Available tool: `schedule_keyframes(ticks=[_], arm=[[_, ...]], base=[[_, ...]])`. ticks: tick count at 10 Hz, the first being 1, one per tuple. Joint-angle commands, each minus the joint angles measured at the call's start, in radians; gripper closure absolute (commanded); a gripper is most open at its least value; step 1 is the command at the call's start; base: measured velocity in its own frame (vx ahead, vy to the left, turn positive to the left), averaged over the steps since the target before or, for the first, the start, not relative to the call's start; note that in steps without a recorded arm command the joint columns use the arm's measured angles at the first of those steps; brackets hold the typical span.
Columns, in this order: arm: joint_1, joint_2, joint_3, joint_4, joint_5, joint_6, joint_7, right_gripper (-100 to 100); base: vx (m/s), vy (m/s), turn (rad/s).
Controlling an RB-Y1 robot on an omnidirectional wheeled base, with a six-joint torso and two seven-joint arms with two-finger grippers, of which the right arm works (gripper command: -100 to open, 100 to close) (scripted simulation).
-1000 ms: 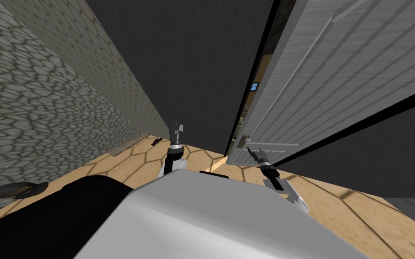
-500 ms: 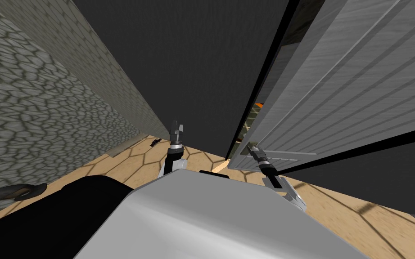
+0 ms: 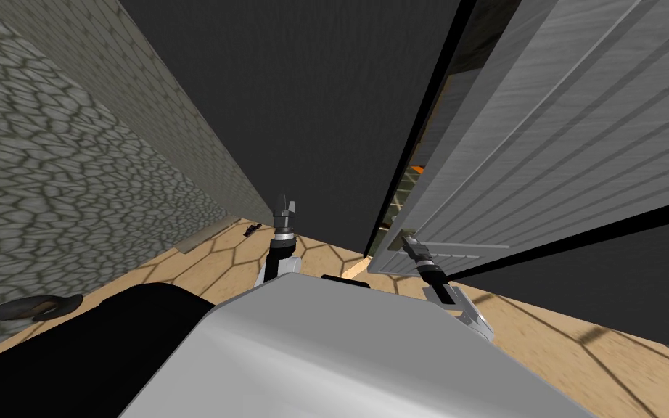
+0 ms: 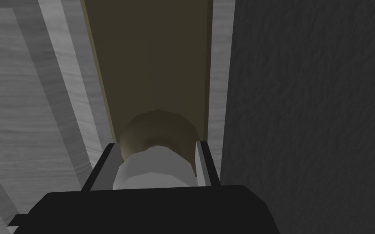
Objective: Pull the door open
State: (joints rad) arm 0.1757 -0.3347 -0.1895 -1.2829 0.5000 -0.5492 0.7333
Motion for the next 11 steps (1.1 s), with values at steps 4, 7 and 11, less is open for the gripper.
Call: schedule_keyframes(ticks=[4,7,11], arm=[[-0.002,-0.001,0.01,-0.001,-0.042,0.004,-0.062,100],[-0.006,-0.002,0.022,-0.003,-0.09,0.009,-0.133,100],[-0.012,-0.004,0.045,-0.007,-0.181,0.018,-0.248,100]], base=[[-0.024,-0.016,0.036],[-0.047,-0.033,0.056],[-0.069,-0.04,0.073]])
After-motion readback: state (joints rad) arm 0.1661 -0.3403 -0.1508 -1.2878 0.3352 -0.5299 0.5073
